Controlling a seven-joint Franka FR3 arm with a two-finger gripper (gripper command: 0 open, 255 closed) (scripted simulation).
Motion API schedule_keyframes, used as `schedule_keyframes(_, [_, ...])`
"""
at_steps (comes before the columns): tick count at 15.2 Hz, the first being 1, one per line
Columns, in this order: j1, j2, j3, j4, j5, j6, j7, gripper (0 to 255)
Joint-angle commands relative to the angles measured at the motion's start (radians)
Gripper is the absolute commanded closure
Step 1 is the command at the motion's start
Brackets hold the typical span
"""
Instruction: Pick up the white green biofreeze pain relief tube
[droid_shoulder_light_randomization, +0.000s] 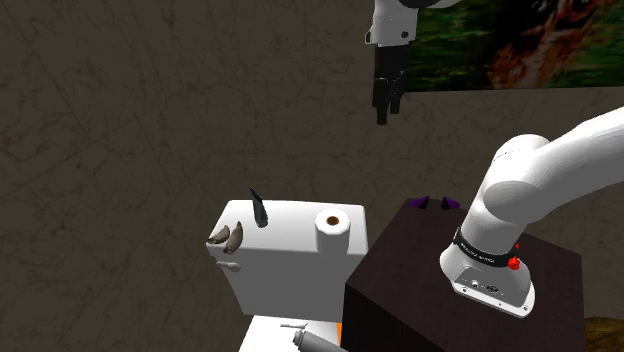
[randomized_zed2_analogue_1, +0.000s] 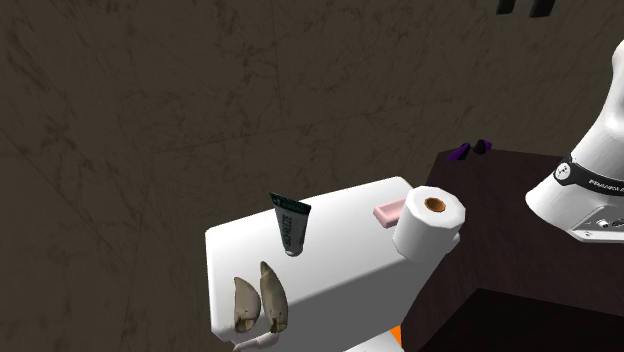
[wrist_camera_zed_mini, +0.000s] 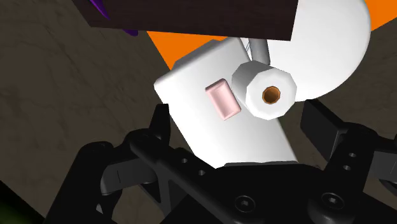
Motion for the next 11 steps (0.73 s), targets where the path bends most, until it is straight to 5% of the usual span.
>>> schedule_keyframes(1, [0.0,0.0,0.0,0.0,0.0,0.0,0.0,0])
schedule_keyframes(11, [0.016,0.181,0.185,-0.079,0.086,0.385,0.246,0])
